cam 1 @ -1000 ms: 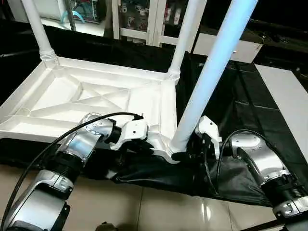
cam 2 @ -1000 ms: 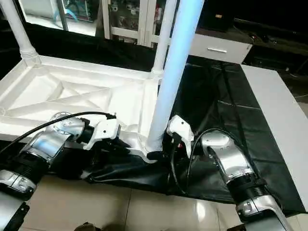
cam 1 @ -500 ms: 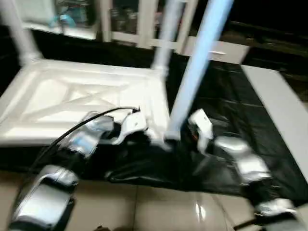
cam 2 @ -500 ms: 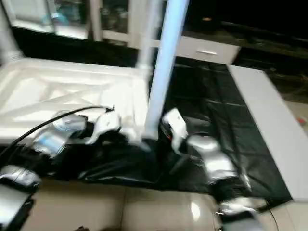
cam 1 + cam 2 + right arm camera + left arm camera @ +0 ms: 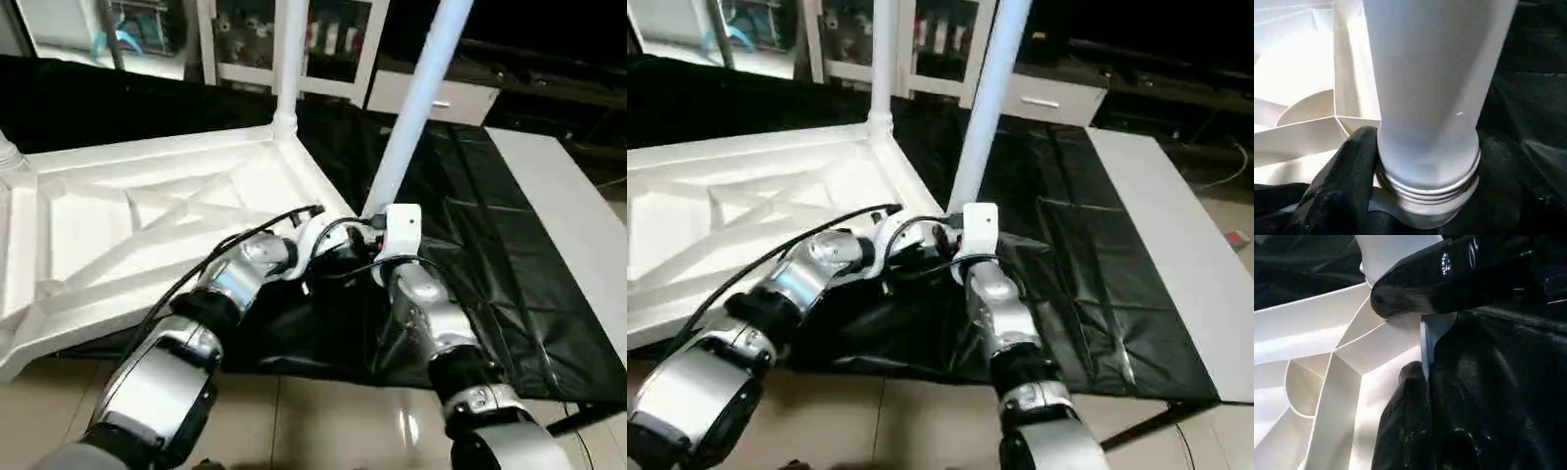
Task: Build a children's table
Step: Rotate leg to tighten
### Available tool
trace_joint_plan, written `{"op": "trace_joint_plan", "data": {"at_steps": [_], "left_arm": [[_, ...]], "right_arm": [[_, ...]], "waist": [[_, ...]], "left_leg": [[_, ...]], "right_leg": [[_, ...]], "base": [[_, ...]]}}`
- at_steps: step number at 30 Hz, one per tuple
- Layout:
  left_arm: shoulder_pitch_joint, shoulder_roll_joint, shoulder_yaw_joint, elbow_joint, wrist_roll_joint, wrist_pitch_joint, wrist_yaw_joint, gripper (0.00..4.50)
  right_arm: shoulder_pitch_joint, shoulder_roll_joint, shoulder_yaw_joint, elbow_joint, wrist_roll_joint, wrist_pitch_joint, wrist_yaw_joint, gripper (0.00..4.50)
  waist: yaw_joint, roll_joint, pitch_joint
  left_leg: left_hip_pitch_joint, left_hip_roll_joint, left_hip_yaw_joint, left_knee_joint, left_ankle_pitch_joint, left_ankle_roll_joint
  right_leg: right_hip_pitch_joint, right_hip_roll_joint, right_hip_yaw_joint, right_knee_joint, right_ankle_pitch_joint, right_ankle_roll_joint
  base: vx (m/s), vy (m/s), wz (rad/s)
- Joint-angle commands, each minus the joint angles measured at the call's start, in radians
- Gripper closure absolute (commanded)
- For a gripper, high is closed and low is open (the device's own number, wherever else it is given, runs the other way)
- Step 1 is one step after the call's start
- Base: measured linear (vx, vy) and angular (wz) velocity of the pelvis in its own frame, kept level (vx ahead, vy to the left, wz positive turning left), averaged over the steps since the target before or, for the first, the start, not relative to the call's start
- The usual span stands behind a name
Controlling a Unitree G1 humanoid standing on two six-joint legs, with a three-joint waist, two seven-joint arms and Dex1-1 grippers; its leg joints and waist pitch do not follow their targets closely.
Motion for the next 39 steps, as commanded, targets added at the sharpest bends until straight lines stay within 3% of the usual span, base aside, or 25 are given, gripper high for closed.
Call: {"op": "trace_joint_plan", "data": {"at_steps": [1,3,6,10,12,15,18,22,28,31,34,35,38,39], "left_arm": [[0.006,-0.003,0.006,0.026,-0.002,-0.027,0.054,4.50],[0.012,0.012,-0.002,0.037,0.001,-0.060,0.014,4.50],[0.019,0.023,-0.010,0.036,0.004,-0.081,-0.018,4.50],[0.053,0.061,-0.037,0.001,-0.008,-0.130,-0.162,4.50],[0.091,0.107,-0.070,-0.045,-0.023,-0.154,-0.316,4.50],[0.118,0.155,-0.106,-0.071,-0.021,-0.213,-0.421,4.50],[0.143,0.185,-0.109,-0.104,-0.051,-0.212,-0.515,4.50],[0.163,0.223,-0.115,-0.152,-0.085,-0.203,-0.636,4.50],[0.176,0.242,-0.120,-0.202,-0.099,-0.194,-0.690,4.50],[0.179,0.245,-0.120,-0.212,-0.100,-0.191,-0.695,4.50],[0.186,0.249,-0.116,-0.231,-0.103,-0.178,-0.707,4.50],[0.188,0.249,-0.115,-0.234,-0.102,-0.175,-0.708,4.50],[0.193,0.253,-0.115,-0.245,-0.102,-0.168,-0.714,4.50],[0.195,0.254,-0.116,-0.248,-0.100,-0.166,-0.715,4.50]], "right_arm": [[0.011,0.018,0.036,-0.017,0.020,-0.017,0.094,1.26],[0.018,-0.011,0.026,-0.063,0.033,-0.036,0.124,1.12],[0.027,-0.040,0.034,-0.096,0.022,-0.050,0.143,0.76],[0.045,-0.122,0.020,-0.169,0.045,0.005,0.261,0.46],[0.074,-0.235,0.096,-0.224,0.029,0.029,0.470,0.25],[0.121,-0.331,0.148,-0.306,0.052,0.050,0.665,0.06],[0.164,-0.420,0.200,-0.372,0.055,0.025,0.812,0.06],[0.213,-0.522,0.283,-0.456,0.073,0.029,1.020,0.06],[0.184,-0.488,0.311,-0.424,0.042,0.013,1.032,0.06],[0.168,-0.484,0.320,-0.401,0.025,-0.005,1.030,0.06],[0.152,-0.487,0.330,-0.377,0.013,-0.016,1.040,0.06],[0.147,-0.485,0.329,-0.370,0.013,-0.014,1.042,0.33],[0.133,-0.474,0.325,-0.344,0.006,-0.012,1.036,0.42],[0.125,-0.466,0.323,-0.327,0.001,-0.013,1.035,0.65]], "waist": [[0.002,0.010,-0.060],[0.003,0.017,-0.058],[0.001,0.015,-0.055],[0.002,0.018,-0.053],[0.008,0.025,-0.053],[0.020,0.023,-0.054],[0.023,0.022,-0.055],[0.027,0.020,-0.050],[0.022,0.018,-0.049],[0.020,0.017,-0.051],[0.022,0.018,-0.056],[0.021,0.017,-0.056],[0.021,0.017,-0.057],[0.021,0.017,-0.057]], "left_leg": [[0.004,0.011,0.000,-0.061,-0.208,0.026],[0.004,0.010,0.002,-0.061,-0.199,0.035],[0.003,0.010,0.000,-0.063,-0.221,0.031],[0.005,0.011,0.001,-0.062,-0.216,0.036],[0.007,0.015,0.002,-0.061,-0.193,0.049],[0.006,0.016,0.003,-0.059,-0.173,0.069],[0.006,0.020,0.004,-0.060,-0.171,0.070],[0.012,0.023,0.007,-0.062,-0.219,0.068],[0.012,0.024,0.003,-0.066,-0.262,0.035],[0.013,0.024,0.003,-0.065,-0.246,0.030],[0.014,0.022,0.008,-0.060,-0.188,0.045],[0.011,0.021,0.008,-0.060,-0.176,0.048],[0.011,0.019,0.010,-0.058,-0.171,0.059],[0.012,0.020,0.010,-0.057,-0.175,0.058]], "right_leg": [[0.041,-0.065,0.040,-0.077,-0.122,-0.174],[0.043,-0.065,0.040,-0.076,-0.101,-0.190],[0.044,-0.068,0.040,-0.083,-0.155,-0.182],[0.043,-0.067,0.042,-0.084,-0.176,-0.183],[0.045,-0.066,0.040,-0.080,-0.119,-0.204],[0.053,-0.064,0.040,-0.075,-0.051,-0.216],[0.053,-0.066,0.038,-0.069,-0.020,-0.234],[0.047,-0.069,0.039,-0.078,-0.103,-0.236],[0.040,-0.074,0.040,-0.086,-0.228,-0.207],[0.039,-0.072,0.039,-0.083,-0.204,-0.207],[0.043,-0.068,0.039,-0.069,-0.075,-0.236],[0.046,-0.066,0.038,-0.067,-0.057,-0.240],[0.047,-0.067,0.038,-0.067,-0.046,-0.248],[0.046,-0.067,0.038,-0.067,-0.053,-0.249]], "base": [[0.000,0.000,0.00],[0.000,0.000,0.00],[0.000,0.000,0.00],[0.000,0.000,0.00],[0.000,0.000,0.00],[0.000,0.000,0.00],[0.000,0.000,0.00],[0.000,0.000,0.00],[0.000,0.000,0.00],[0.000,0.000,0.00],[0.000,0.000,0.00],[0.000,0.000,0.00],[0.000,0.000,0.00],[0.000,0.000,0.00]]}}
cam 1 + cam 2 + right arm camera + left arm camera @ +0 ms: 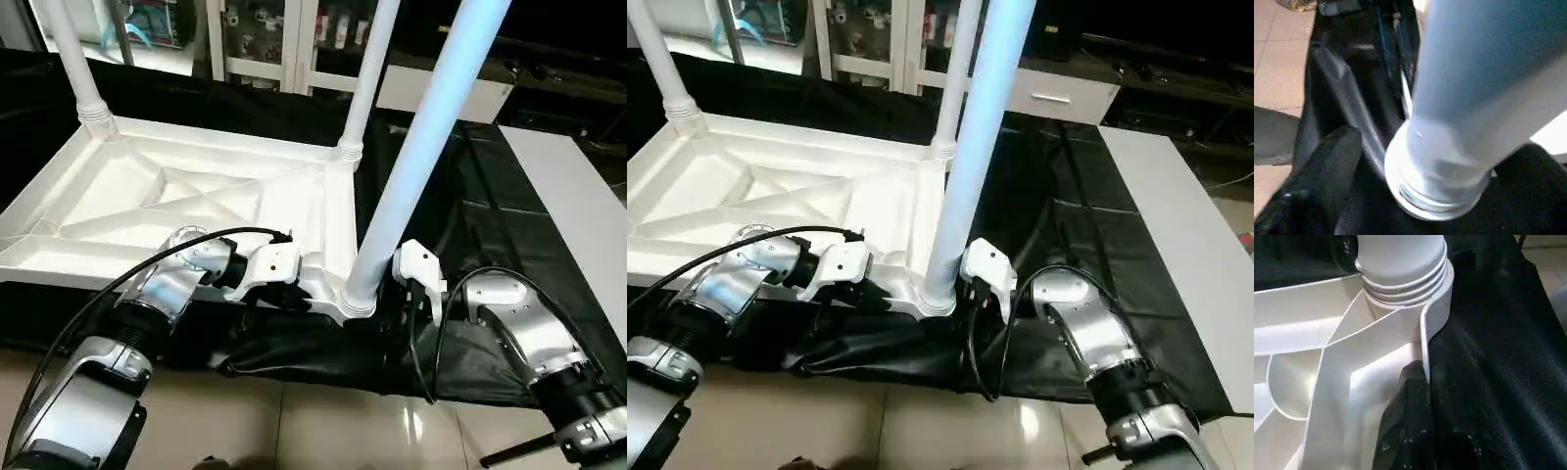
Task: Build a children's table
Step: Rotate leg to tighten
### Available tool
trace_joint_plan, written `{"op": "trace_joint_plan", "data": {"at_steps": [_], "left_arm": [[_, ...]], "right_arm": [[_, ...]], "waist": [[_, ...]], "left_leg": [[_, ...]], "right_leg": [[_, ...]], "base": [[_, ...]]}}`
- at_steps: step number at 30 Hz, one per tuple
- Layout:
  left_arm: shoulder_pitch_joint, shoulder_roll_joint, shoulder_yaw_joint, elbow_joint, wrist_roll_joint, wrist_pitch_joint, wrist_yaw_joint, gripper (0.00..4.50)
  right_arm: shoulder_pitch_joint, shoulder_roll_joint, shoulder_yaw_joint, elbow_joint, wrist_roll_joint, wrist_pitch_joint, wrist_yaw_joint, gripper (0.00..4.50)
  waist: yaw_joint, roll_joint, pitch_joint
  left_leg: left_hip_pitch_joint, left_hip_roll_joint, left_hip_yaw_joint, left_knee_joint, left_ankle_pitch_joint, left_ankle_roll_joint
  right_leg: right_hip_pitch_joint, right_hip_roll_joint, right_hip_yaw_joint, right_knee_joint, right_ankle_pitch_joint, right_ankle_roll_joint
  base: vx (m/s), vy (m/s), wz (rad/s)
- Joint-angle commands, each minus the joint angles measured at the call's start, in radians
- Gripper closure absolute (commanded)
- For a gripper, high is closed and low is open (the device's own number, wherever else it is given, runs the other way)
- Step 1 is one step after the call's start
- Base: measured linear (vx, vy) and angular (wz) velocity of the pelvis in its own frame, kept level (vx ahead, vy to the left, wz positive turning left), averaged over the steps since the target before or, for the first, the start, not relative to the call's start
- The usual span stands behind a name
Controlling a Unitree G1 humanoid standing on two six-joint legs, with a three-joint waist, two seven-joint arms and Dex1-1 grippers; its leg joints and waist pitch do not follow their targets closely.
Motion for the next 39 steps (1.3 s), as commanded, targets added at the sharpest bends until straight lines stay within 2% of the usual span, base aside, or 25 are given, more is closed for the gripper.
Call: {"op": "trace_joint_plan", "data": {"at_steps": [1,2,5,11,19,21,22,23,24,25,26,27,30,32,33,34,35,37,38,39], "left_arm": [[0.047,-0.010,-0.079,0.019,0.041,0.011,-0.045,4.50],[0.047,-0.010,-0.079,0.019,0.041,0.011,-0.045,4.50],[0.049,-0.008,-0.079,0.013,0.042,0.016,-0.046,4.50],[0.053,-0.004,-0.081,0.004,0.044,0.025,-0.043,4.50],[0.055,0.001,-0.087,0.002,0.054,0.039,-0.043,4.50],[0.047,-0.014,-0.080,0.018,0.070,0.055,0.015,4.50],[0.040,-0.025,-0.073,0.032,0.079,0.060,0.057,4.50],[0.038,-0.027,-0.072,0.034,0.080,0.062,0.063,4.50],[0.026,-0.044,-0.062,0.052,0.089,0.079,0.118,4.50],[0.017,-0.058,-0.055,0.067,0.096,0.086,0.164,4.50],[0.017,-0.058,-0.055,0.067,0.096,0.086,0.164,4.50],[-0.009,-0.104,-0.025,0.108,0.089,0.118,0.259,4.50],[-0.042,-0.150,-0.003,0.151,0.090,0.160,0.366,4.50],[-0.074,-0.193,0.011,0.189,0.102,0.205,0.486,4.50],[-0.083,-0.206,0.017,0.200,0.103,0.218,0.519,4.50],[-0.091,-0.219,0.022,0.212,0.104,0.228,0.551,4.50],[-0.109,-0.245,0.034,0.241,0.109,0.244,0.633,4.50],[-0.118,-0.257,0.037,0.258,0.117,0.249,0.663,4.50],[-0.130,-0.273,0.042,0.285,0.127,0.247,0.700,4.50],[-0.133,-0.277,0.042,0.291,0.130,0.246,0.705,4.50]], "right_arm": [[-0.015,0.007,0.004,0.022,-0.019,-0.001,0.008,0.65],[-0.015,0.007,0.004,0.022,-0.019,-0.001,0.008,0.83],[-0.028,0.007,0.008,0.041,-0.014,-0.007,0.006,0.96],[-0.037,0.013,0.005,0.067,-0.021,-0.023,0.028,1.63],[-0.022,0.026,0.003,0.074,-0.016,-0.020,0.021,1.81],[-0.023,0.071,-0.027,0.090,-0.013,0.011,-0.078,1.82],[-0.026,0.100,-0.047,0.098,-0.013,0.033,-0.146,1.82],[-0.026,0.105,-0.050,0.100,-0.012,0.037,-0.156,1.83],[-0.028,0.145,-0.078,0.108,-0.003,0.069,-0.239,1.83],[-0.030,0.177,-0.101,0.118,0.001,0.088,-0.308,1.83],[-0.030,0.177,-0.101,0.118,0.001,0.088,-0.308,1.83],[-0.038,0.247,-0.150,0.144,0.009,0.136,-0.464,1.83],[-0.052,0.314,-0.191,0.182,-0.008,0.153,-0.632,1.83],[-0.076,0.367,-0.216,0.232,-0.043,0.135,-0.796,1.83],[-0.085,0.385,-0.226,0.250,-0.046,0.126,-0.845,1.84],[-0.093,0.403,-0.236,0.264,-0.049,0.121,-0.891,1.84],[-0.111,0.447,-0.264,0.291,-0.053,0.104,-1.010,1.84],[-0.117,0.467,-0.265,0.301,-0.073,0.091,-1.070,1.84],[-0.129,0.493,-0.245,0.320,-0.108,0.067,-1.111,1.84],[-0.132,0.499,-0.239,0.324,-0.116,0.059,-1.118,1.84]], "waist": [[-0.002,0.007,-0.059],[-0.002,0.007,-0.059],[-0.003,0.008,-0.059],[-0.002,0.008,-0.062],[-0.001,0.010,-0.063],[-0.002,0.010,-0.063],[-0.005,0.010,-0.060],[-0.007,0.009,-0.056],[-0.009,0.009,-0.055],[-0.011,0.009,-0.053],[-0.013,0.010,-0.053],[-0.019,0.011,-0.053],[-0.033,0.009,-0.052],[-0.039,0.017,-0.055],[-0.042,0.014,-0.056],[-0.041,0.010,-0.055],[-0.040,0.012,-0.055],[-0.042,0.015,-0.057],[-0.040,0.015,-0.060],[-0.041,0.012,-0.061]], "left_leg": [[0.010,0.016,0.001,-0.055,-0.189,0.049],[0.010,0.016,0.001,-0.055,-0.189,0.049],[0.011,0.017,0.001,-0.056,-0.194,0.041],[0.011,0.017,0.004,-0.053,-0.178,0.051],[0.011,0.016,0.004,-0.052,-0.166,0.055],[0.011,0.016,0.005,-0.052,-0.169,0.053],[0.011,0.015,0.004,-0.055,-0.192,0.041],[0.012,0.015,0.002,-0.059,-0.238,0.021],[0.013,0.015,0.001,-0.060,-0.260,0.014],[0.014,0.015,-0.003,-0.063,-0.293,-0.003],[0.015,0.016,-0.005,-0.064,-0.308,-0.010],[0.014,0.014,-0.011,-0.068,-0.327,-0.030],[0.009,0.010,-0.019,-0.071,-0.358,-0.047],[0.010,0.011,-0.023,-0.072,-0.365,-0.055],[0.011,0.009,-0.025,-0.071,-0.367,-0.058],[0.012,0.006,-0.023,-0.069,-0.367,-0.047],[0.016,0.006,-0.021,-0.067,-0.366,-0.038],[0.014,0.003,-0.020,-0.067,-0.360,-0.032],[0.011,0.003,-0.021,-0.067,-0.343,-0.030],[0.011,0.004,-0.018,-0.066,-0.331,-0.029]], "right_leg": [[0.042,-0.069,0.039,-0.061,-0.085,-0.242],[0.042,-0.069,0.039,-0.061,-0.085,-0.242],[0.042,-0.068,0.040,-0.060,-0.095,-0.237],[0.043,-0.068,0.040,-0.057,-0.063,-0.247],[0.045,-0.067,0.040,-0.054,-0.040,-0.252],[0.043,-0.067,0.040,-0.055,-0.046,-0.253],[0.040,-0.065,0.040,-0.059,-0.086,-0.243],[0.038,-0.068,0.040,-0.069,-0.169,-0.225],[0.036,-0.069,0.040,-0.072,-0.211,-0.215],[0.035,-0.071,0.040,-0.079,-0.292,-0.190],[0.032,-0.072,0.040,-0.082,-0.327,-0.179],[0.028,-0.072,0.039,-0.087,-0.382,-0.155],[0.028,-0.073,0.034,-0.093,-0.446,-0.131],[0.024,-0.074,0.034,-0.094,-0.447,-0.125],[0.023,-0.073,0.034,-0.095,-0.432,-0.129],[0.022,-0.071,0.035,-0.098,-0.416,-0.129],[0.017,-0.070,0.038,-0.098,-0.396,-0.133],[0.014,-0.070,0.040,-0.097,-0.379,-0.140],[0.022,-0.068,0.039,-0.094,-0.349,-0.141],[0.020,-0.067,0.040,-0.094,-0.327,-0.142]], "base": [[0.000,0.000,0.00],[0.000,0.000,0.00],[0.000,0.000,0.00],[0.000,0.000,0.00],[0.000,0.000,0.00],[0.000,0.000,0.00],[0.000,0.000,0.00],[0.000,0.000,0.00],[0.000,0.000,0.00],[0.000,0.000,0.00],[-0.053,-0.004,-0.04],[-0.054,-0.001,-0.05],[-0.036,0.003,-0.04],[0.000,0.000,0.00],[0.000,0.000,0.00],[0.000,0.000,0.00],[0.000,0.000,0.00],[0.000,0.000,0.00],[0.000,0.000,0.00],[0.000,0.000,0.00]]}}
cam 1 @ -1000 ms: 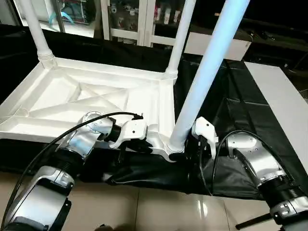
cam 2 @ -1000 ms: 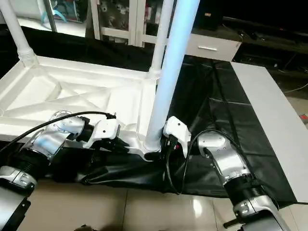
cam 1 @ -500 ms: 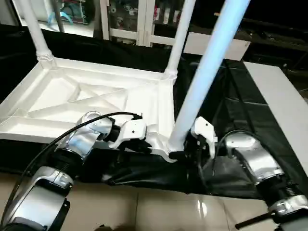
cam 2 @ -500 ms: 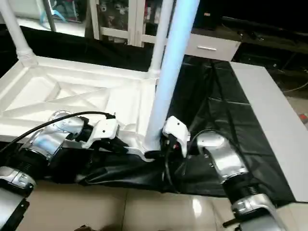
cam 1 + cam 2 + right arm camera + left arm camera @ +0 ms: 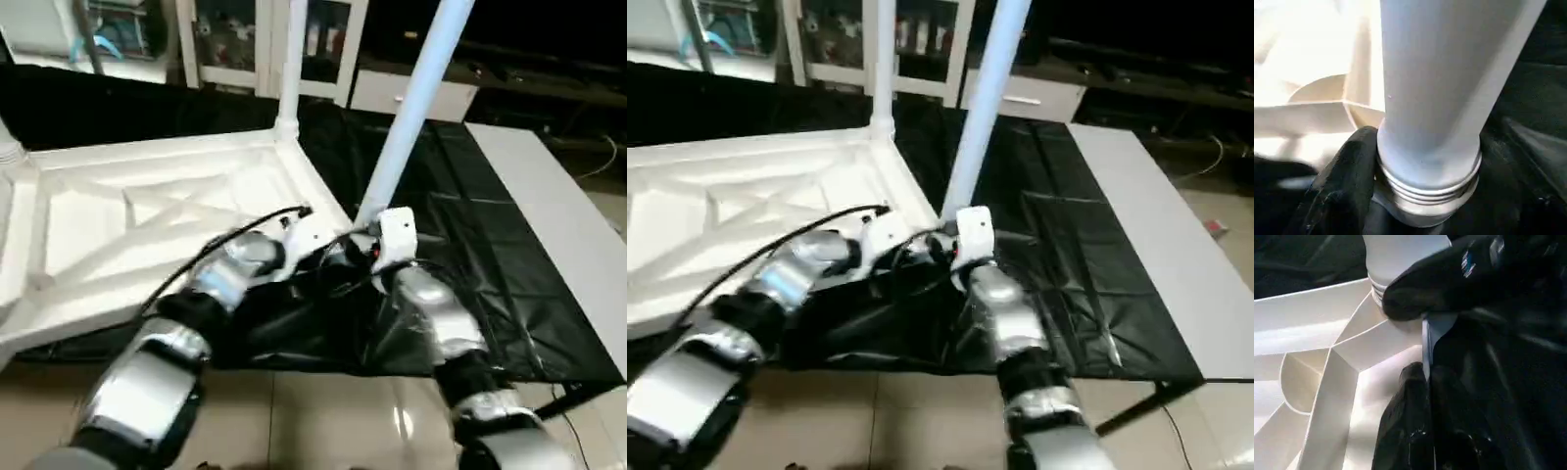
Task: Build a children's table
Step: Rotate leg to tighten
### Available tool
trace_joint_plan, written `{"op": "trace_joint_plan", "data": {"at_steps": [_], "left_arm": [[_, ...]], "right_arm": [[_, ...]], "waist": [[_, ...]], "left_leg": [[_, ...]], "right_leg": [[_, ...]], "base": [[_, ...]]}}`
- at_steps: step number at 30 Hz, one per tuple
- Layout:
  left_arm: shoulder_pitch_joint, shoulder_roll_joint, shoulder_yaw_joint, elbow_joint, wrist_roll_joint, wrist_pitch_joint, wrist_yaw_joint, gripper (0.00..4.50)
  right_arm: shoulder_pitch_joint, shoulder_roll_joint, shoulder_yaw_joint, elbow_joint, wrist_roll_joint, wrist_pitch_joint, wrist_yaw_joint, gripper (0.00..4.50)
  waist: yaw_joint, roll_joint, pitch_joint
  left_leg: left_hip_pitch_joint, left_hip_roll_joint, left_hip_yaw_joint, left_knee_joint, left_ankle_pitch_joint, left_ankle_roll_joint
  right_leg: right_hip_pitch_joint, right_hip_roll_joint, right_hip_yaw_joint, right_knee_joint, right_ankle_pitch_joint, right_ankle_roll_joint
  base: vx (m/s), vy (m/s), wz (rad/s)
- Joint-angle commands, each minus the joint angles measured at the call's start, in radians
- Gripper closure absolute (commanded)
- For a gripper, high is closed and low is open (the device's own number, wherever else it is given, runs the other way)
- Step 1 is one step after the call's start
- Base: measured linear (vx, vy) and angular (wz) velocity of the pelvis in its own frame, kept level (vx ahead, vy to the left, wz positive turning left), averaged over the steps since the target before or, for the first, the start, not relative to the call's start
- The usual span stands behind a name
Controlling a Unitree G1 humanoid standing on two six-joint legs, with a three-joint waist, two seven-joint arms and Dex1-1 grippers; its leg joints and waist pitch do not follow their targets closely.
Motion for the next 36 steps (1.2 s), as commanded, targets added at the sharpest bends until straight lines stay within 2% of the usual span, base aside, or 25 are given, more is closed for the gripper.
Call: {"op": "trace_joint_plan", "data": {"at_steps": [1,5,7,8,9,12,14,15,16,17,20,22,23,25,27,28,30,32,34,36], "left_arm": [[0.000,-0.033,-0.004,0.059,0.026,0.009,0.101,4.50],[0.000,-0.026,-0.013,0.074,0.033,-0.013,0.097,4.50],[0.007,-0.011,-0.022,0.075,0.037,-0.020,0.082,4.50],[0.007,-0.011,-0.022,0.075,0.037,-0.020,0.082,4.50],[0.017,0.002,-0.027,0.071,0.037,-0.041,0.060,4.50],[0.032,0.029,-0.032,0.066,0.040,-0.062,0.008,4.50],[0.044,0.048,-0.040,0.054,0.041,-0.076,-0.043,4.50],[0.047,0.053,-0.043,0.050,0.041,-0.083,-0.059,4.50],[0.060,0.080,-0.058,0.037,0.042,-0.080,-0.121,4.50],[0.067,0.094,-0.067,0.029,0.043,-0.081,-0.157,4.50],[0.087,0.127,-0.090,0.003,0.037,-0.107,-0.256,4.50],[0.105,0.156,-0.106,-0.034,0.023,-0.125,-0.350,4.50],[0.105,0.156,-0.106,-0.034,0.023,-0.125,-0.350,4.50],[0.140,0.209,-0.147,-0.113,-0.005,-0.192,-0.521,4.50],[0.147,0.221,-0.155,-0.131,-0.011,-0.207,-0.561,4.50],[0.152,0.227,-0.159,-0.141,-0.015,-0.215,-0.581,4.50],[0.169,0.226,-0.146,-0.193,-0.059,-0.167,-0.643,4.50],[0.172,0.232,-0.151,-0.209,-0.056,-0.157,-0.657,4.50],[0.171,0.237,-0.158,-0.216,-0.047,-0.157,-0.661,4.50],[0.174,0.243,-0.160,-0.228,-0.047,-0.152,-0.670,4.50]], "right_arm": [[-0.020,0.041,0.026,0.041,-0.018,-0.035,-0.017,1.84],[-0.024,0.060,0.011,0.015,0.047,-0.089,0.124,1.84],[-0.013,0.040,0.009,-0.029,0.060,-0.105,0.166,1.14],[-0.013,0.040,0.009,-0.029,0.060,-0.105,0.166,1.14],[-0.003,0.013,0.011,-0.066,0.054,-0.104,0.172,1.12],[0.018,-0.050,0.011,-0.130,0.052,-0.094,0.212,0.71],[0.031,-0.090,0.008,-0.167,0.056,-0.070,0.254,0.59],[0.035,-0.099,0.006,-0.176,0.056,-0.060,0.269,0.59],[0.047,-0.161,0.024,-0.202,0.046,-0.015,0.352,0.36],[0.055,-0.194,0.039,-0.216,0.042,-0.010,0.402,0.28],[0.078,-0.264,0.074,-0.261,0.057,0.020,0.541,0.15],[0.101,-0.324,0.108,-0.305,0.078,0.039,0.664,0.06],[0.101,-0.324,0.108,-0.305,0.078,0.039,0.664,0.06],[0.142,-0.426,0.181,-0.365,0.078,0.021,0.846,0.06],[0.152,-0.449,0.195,-0.379,0.083,0.020,0.891,0.06],[0.158,-0.460,0.202,-0.388,0.087,0.021,0.915,0.06],[0.164,-0.466,0.207,-0.394,0.127,0.039,0.988,0.06],[0.158,-0.456,0.208,-0.379,0.122,0.039,0.996,0.06],[0.149,-0.445,0.214,-0.359,0.110,0.029,1.000,0.06],[0.143,-0.445,0.229,-0.345,0.107,0.016,1.018,0.06]], "waist": [[0.001,0.017,-0.057],[0.005,0.016,-0.059],[0.008,0.015,-0.061],[0.008,0.015,-0.061],[0.010,0.020,-0.061],[0.007,0.018,-0.059],[0.007,0.020,-0.057],[0.007,0.019,-0.056],[0.007,0.022,-0.056],[0.010,0.025,-0.054],[0.015,0.024,-0.054],[0.016,0.025,-0.053],[0.015,0.023,-0.054],[0.019,0.024,-0.054],[0.019,0.024,-0.054],[0.019,0.020,-0.053],[0.024,0.020,-0.049],[0.028,0.024,-0.049],[0.033,0.023,-0.049],[0.034,0.022,-0.049]], "left_leg": [[0.010,0.013,-0.003,-0.070,-0.325,-0.021],[0.004,0.013,0.000,-0.069,-0.286,0.006],[0.002,0.013,0.002,-0.067,-0.251,0.021],[0.002,0.013,0.002,-0.067,-0.251,0.021],[0.003,0.013,0.002,-0.068,-0.244,0.024],[-0.002,0.013,-0.001,-0.072,-0.255,0.022],[0.004,0.015,0.000,-0.070,-0.271,0.020],[0.002,0.014,-0.001,-0.071,-0.270,0.021],[0.004,0.015,-0.001,-0.072,-0.270,0.024],[0.005,0.016,-0.001,-0.071,-0.263,0.026],[0.003,0.016,0.002,-0.069,-0.251,0.032],[0.003,0.018,0.001,-0.071,-0.263,0.032],[0.002,0.019,0.000,-0.071,-0.264,0.033],[0.003,0.023,0.001,-0.069,-0.255,0.045],[0.005,0.023,0.004,-0.068,-0.239,0.051],[0.005,0.022,0.006,-0.067,-0.238,0.053],[0.007,0.024,0.006,-0.070,-0.268,0.045],[0.010,0.027,0.004,-0.073,-0.279,0.037],[0.013,0.027,0.005,-0.072,-0.285,0.028],[0.010,0.026,0.004,-0.074,-0.285,0.021]], "right_leg": [[0.025,-0.065,0.040,-0.087,-0.306,-0.149],[0.034,-0.066,0.040,-0.080,-0.220,-0.168],[0.040,-0.064,0.040,-0.075,-0.170,-0.181],[0.040,-0.064,0.040,-0.075,-0.170,-0.181],[0.041,-0.065,0.040,-0.075,-0.162,-0.185],[0.047,-0.066,0.038,-0.078,-0.210,-0.175],[0.041,-0.067,0.041,-0.084,-0.253,-0.167],[0.042,-0.067,0.041,-0.085,-0.256,-0.167],[0.043,-0.064,0.040,-0.085,-0.245,-0.173],[0.042,-0.064,0.040,-0.085,-0.232,-0.177],[0.044,-0.064,0.041,-0.081,-0.186,-0.193],[0.044,-0.065,0.040,-0.080,-0.191,-0.201],[0.047,-0.064,0.039,-0.078,-0.186,-0.203],[0.048,-0.068,0.040,-0.075,-0.152,-0.219],[0.045,-0.065,0.040,-0.071,-0.109,-0.235],[0.045,-0.065,0.040,-0.072,-0.107,-0.237],[0.042,-0.069,0.040,-0.076,-0.184,-0.233],[0.038,-0.070,0.040,-0.080,-0.215,-0.226],[0.034,-0.069,0.040,-0.080,-0.224,-0.222],[0.037,-0.069,0.040,-0.079,-0.228,-0.217]], "base": [[0.000,0.000,0.00],[0.000,0.000,0.00],[0.000,0.000,0.00],[0.000,0.000,0.00],[0.000,0.000,0.00],[0.000,0.000,0.00],[0.000,0.000,0.00],[0.000,0.000,0.00],[0.000,0.000,0.00],[0.000,0.000,0.00],[0.000,0.000,0.00],[0.000,0.000,0.00],[0.000,0.000,0.00],[0.000,0.000,0.00],[0.000,0.000,0.00],[0.000,0.000,0.00],[0.000,0.000,0.00],[0.000,0.000,0.00],[0.000,0.000,0.00],[0.000,0.000,0.00]]}}
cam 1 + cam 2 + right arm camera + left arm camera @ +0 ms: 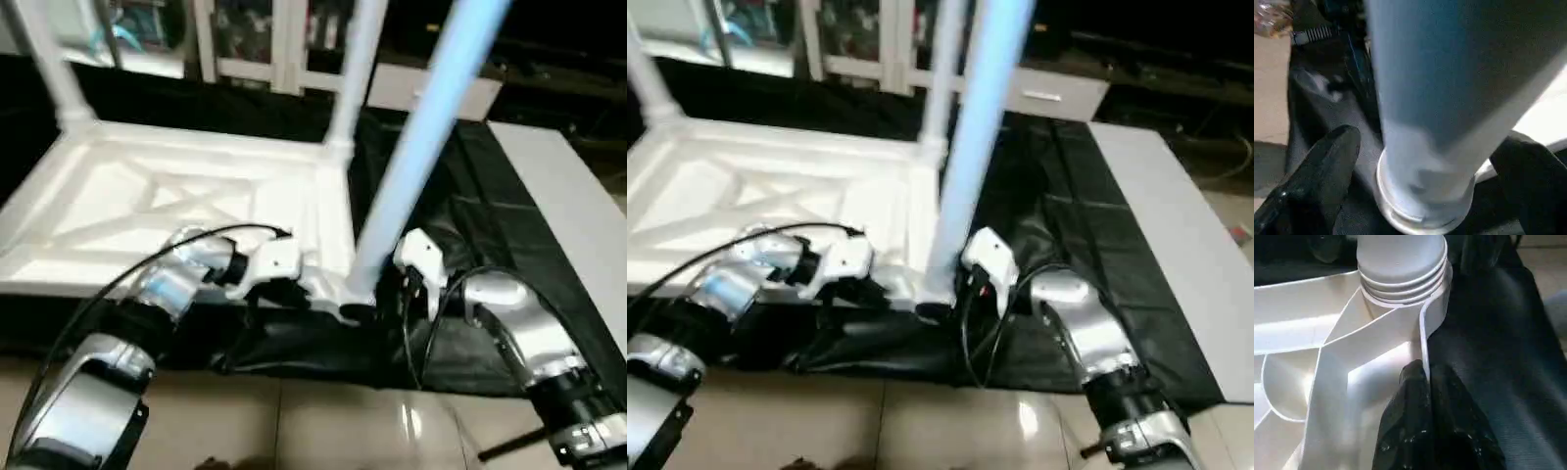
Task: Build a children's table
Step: Rotate leg to tighten
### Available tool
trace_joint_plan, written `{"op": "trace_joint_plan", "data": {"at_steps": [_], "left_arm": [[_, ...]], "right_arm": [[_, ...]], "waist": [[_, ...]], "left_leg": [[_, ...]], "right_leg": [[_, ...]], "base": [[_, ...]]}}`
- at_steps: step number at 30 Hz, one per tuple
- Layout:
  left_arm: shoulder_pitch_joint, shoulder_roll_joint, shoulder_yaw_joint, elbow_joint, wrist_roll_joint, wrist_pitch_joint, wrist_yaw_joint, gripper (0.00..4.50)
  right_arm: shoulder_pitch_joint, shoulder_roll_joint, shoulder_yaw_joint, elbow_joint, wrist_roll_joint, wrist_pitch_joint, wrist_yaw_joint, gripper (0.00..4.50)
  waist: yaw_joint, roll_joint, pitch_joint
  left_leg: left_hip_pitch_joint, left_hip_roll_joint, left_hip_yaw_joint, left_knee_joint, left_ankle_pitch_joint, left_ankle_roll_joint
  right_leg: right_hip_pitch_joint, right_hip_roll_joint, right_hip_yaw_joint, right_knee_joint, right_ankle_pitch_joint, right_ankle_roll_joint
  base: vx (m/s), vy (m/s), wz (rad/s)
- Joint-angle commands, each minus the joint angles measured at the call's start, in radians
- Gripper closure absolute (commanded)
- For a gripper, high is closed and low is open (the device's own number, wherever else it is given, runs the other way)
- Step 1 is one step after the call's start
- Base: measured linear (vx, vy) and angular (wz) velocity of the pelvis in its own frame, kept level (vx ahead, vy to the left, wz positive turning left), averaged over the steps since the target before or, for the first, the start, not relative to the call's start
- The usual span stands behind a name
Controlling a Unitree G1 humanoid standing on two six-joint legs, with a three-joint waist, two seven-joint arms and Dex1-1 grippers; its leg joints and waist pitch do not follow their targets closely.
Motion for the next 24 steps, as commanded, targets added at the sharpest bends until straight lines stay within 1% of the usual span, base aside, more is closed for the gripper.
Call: {"op": "trace_joint_plan", "data": {"at_steps": [1,2,3,5,7,10,11,13,15,16,18,22,24], "left_arm": [[0.046,-0.002,-0.102,0.024,0.054,0.015,-0.059,4.50],[0.047,0.003,-0.103,0.019,0.055,0.017,-0.065,4.50],[0.046,0.005,-0.103,0.019,0.057,0.017,-0.067,4.50],[0.046,0.007,-0.103,0.016,0.059,0.019,-0.068,4.50],[0.050,0.012,-0.101,0.002,0.060,0.029,-0.072,4.50],[0.053,0.016,-0.101,-0.005,0.061,0.035,-0.073,4.50],[0.054,0.016,-0.101,-0.007,0.061,0.036,-0.073,4.50],[0.056,0.017,-0.101,-0.009,0.062,0.039,-0.072,4.50],[0.057,0.018,-0.102,-0.011,0.063,0.041,-0.072,4.50],[0.058,0.019,-0.102,-0.012,0.063,0.042,-0.072,4.50],[0.059,0.020,-0.102,-0.013,0.064,0.044,-0.073,4.50],[0.057,0.022,-0.105,-0.011,0.068,0.048,-0.074,4.50],[0.057,0.024,-0.108,-0.012,0.070,0.055,-0.076,4.50]], "right_arm": [[-0.016,-0.005,0.017,0.019,-0.008,-0.012,0.026,0.06],[-0.026,-0.005,0.025,0.036,-0.013,-0.021,0.043,0.06],[-0.029,-0.006,0.028,0.042,-0.017,-0.026,0.051,0.23],[-0.037,-0.008,0.035,0.055,-0.024,-0.034,0.067,0.23],[-0.049,-0.015,0.046,0.079,-0.039,-0.049,0.084,0.52],[-0.058,-0.014,0.047,0.101,-0.047,-0.061,0.085,0.70],[-0.063,-0.012,0.045,0.110,-0.047,-0.067,0.085,0.70],[-0.068,-0.008,0.042,0.121,-0.045,-0.073,0.085,0.97],[-0.071,-0.007,0.042,0.130,-0.045,-0.079,0.088,1.08],[-0.072,-0.006,0.041,0.133,-0.046,-0.082,0.091,1.27],[-0.072,-0.005,0.041,0.135,-0.046,-0.084,0.093,1.27],[-0.073,0.000,0.039,0.149,-0.048,-0.096,0.098,1.67],[-0.074,0.004,0.039,0.157,-0.053,-0.104,0.089,1.74]], "waist": [[-0.007,0.015,-0.054],[-0.007,0.012,-0.054],[-0.007,0.013,-0.055],[-0.007,0.012,-0.056],[-0.007,0.012,-0.056],[-0.007,0.012,-0.057],[-0.007,0.011,-0.057],[-0.008,0.011,-0.057],[-0.008,0.011,-0.057],[-0.008,0.012,-0.057],[-0.008,0.012,-0.058],[-0.008,0.014,-0.059],[-0.008,0.015,-0.060]], "left_leg": [[0.009,0.024,0.001,-0.064,-0.284,0.019],[0.008,0.023,0.002,-0.063,-0.275,0.021],[0.007,0.022,0.002,-0.062,-0.268,0.023],[0.006,0.022,0.002,-0.061,-0.247,0.027],[0.005,0.022,0.003,-0.060,-0.235,0.028],[0.007,0.022,0.004,-0.059,-0.235,0.027],[0.007,0.021,0.005,-0.059,-0.234,0.028],[0.007,0.022,0.004,-0.059,-0.237,0.029],[0.007,0.021,0.004,-0.059,-0.234,0.030],[0.007,0.021,0.004,-0.059,-0.234,0.029],[0.007,0.021,0.004,-0.059,-0.231,0.031],[0.008,0.021,0.005,-0.058,-0.227,0.031],[0.008,0.021,0.005,-0.057,-0.229,0.031]], "right_leg": [[0.036,-0.069,0.040,-0.073,-0.234,-0.213],[0.038,-0.069,0.040,-0.072,-0.222,-0.212],[0.039,-0.069,0.040,-0.070,-0.214,-0.214],[0.039,-0.068,0.039,-0.068,-0.190,-0.218],[0.041,-0.067,0.039,-0.065,-0.171,-0.223],[0.041,-0.068,0.039,-0.066,-0.174,-0.226],[0.041,-0.067,0.039,-0.066,-0.173,-0.226],[0.041,-0.067,0.039,-0.066,-0.182,-0.224],[0.041,-0.066,0.039,-0.066,-0.178,-0.226],[0.042,-0.066,0.038,-0.065,-0.177,-0.227],[0.042,-0.065,0.039,-0.064,-0.168,-0.227],[0.042,-0.064,0.038,-0.063,-0.153,-0.234],[0.042,-0.065,0.039,-0.063,-0.153,-0.235]], "base": [[0.000,0.000,0.00],[0.000,0.000,0.00],[0.000,0.000,0.00],[0.000,0.000,0.00],[0.000,0.000,0.00],[0.000,0.000,0.00],[0.000,0.000,0.00],[0.000,0.000,0.00],[0.000,0.000,0.00],[0.000,0.000,0.00],[0.000,0.000,0.00],[0.000,0.000,0.00],[0.000,0.000,0.00]]}}
